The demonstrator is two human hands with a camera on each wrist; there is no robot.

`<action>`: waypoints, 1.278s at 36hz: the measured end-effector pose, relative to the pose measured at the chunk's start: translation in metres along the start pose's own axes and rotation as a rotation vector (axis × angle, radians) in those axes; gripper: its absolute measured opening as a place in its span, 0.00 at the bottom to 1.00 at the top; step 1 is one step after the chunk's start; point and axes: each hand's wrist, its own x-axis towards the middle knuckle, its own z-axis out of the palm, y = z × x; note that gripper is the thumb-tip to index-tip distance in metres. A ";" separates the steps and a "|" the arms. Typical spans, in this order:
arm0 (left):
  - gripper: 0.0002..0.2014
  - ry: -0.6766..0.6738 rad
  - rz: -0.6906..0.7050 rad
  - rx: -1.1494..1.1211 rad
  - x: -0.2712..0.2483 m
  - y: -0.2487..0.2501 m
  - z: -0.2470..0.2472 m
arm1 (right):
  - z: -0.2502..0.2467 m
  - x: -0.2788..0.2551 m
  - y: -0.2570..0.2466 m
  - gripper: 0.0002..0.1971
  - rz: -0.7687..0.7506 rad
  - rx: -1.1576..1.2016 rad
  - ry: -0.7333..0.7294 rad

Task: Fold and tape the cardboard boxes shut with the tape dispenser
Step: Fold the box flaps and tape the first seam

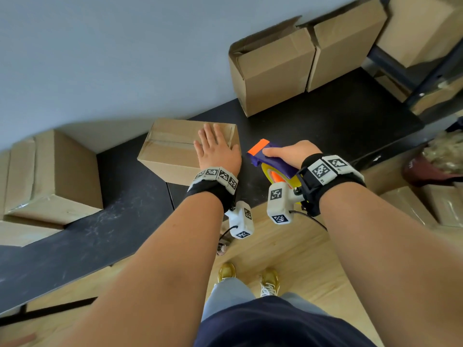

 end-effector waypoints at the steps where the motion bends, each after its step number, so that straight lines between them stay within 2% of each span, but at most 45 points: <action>1: 0.33 0.004 -0.015 -0.086 0.000 0.002 -0.006 | -0.002 -0.002 -0.002 0.30 -0.009 0.006 0.012; 4: 0.28 -0.026 0.068 -0.225 0.006 -0.004 -0.021 | -0.007 -0.008 -0.007 0.30 -0.013 0.058 0.045; 6: 0.25 -0.057 0.168 -0.115 0.008 -0.018 -0.033 | -0.009 -0.012 -0.012 0.30 -0.022 0.089 0.065; 8: 0.24 -0.070 0.209 -0.044 0.008 -0.033 -0.045 | -0.010 -0.015 -0.016 0.31 -0.035 0.115 0.081; 10: 0.28 -0.140 0.212 -0.011 0.003 -0.049 -0.057 | -0.011 -0.018 -0.021 0.32 -0.050 0.144 0.104; 14: 0.44 -0.343 0.268 0.201 0.001 -0.074 -0.068 | -0.012 -0.022 -0.030 0.34 -0.071 0.184 0.130; 16: 0.49 -0.373 0.258 0.222 0.002 -0.078 -0.064 | -0.012 -0.024 -0.033 0.33 -0.082 0.190 0.129; 20: 0.41 -0.250 0.246 0.265 -0.002 -0.078 -0.056 | -0.008 -0.026 -0.034 0.32 -0.129 0.218 0.127; 23: 0.38 -0.137 0.211 0.355 -0.005 -0.062 -0.048 | -0.015 -0.031 -0.037 0.32 -0.129 0.232 0.113; 25: 0.37 -0.052 0.215 0.357 -0.004 -0.033 -0.045 | -0.034 -0.036 -0.034 0.32 -0.149 0.249 0.198; 29: 0.35 0.033 0.105 0.348 -0.012 -0.013 -0.031 | -0.038 -0.035 -0.031 0.30 -0.187 0.263 0.160; 33: 0.31 0.061 0.052 0.262 -0.008 -0.015 -0.031 | -0.033 -0.036 -0.030 0.34 -0.220 0.235 0.128; 36: 0.19 0.072 0.110 0.133 0.007 -0.013 -0.040 | -0.036 -0.036 -0.028 0.35 -0.233 0.220 0.122; 37: 0.17 0.097 0.096 0.000 0.014 -0.012 -0.046 | -0.038 -0.036 -0.028 0.35 -0.238 0.218 0.117; 39: 0.17 0.056 -0.037 -0.504 0.024 -0.008 -0.063 | -0.042 -0.038 -0.029 0.36 -0.249 0.224 0.115; 41: 0.19 -0.131 -0.177 -0.969 0.027 0.001 -0.075 | -0.045 -0.038 -0.032 0.34 -0.269 0.244 0.116; 42: 0.19 -0.243 -0.228 -1.103 0.025 0.006 -0.080 | -0.046 -0.039 -0.033 0.34 -0.277 0.250 0.114; 44: 0.21 -0.413 -0.287 -1.220 0.020 0.013 -0.088 | -0.049 -0.041 -0.035 0.32 -0.290 0.251 0.113; 46: 0.26 -0.523 -0.342 -1.254 0.019 0.015 -0.091 | -0.052 -0.042 -0.036 0.32 -0.292 0.258 0.104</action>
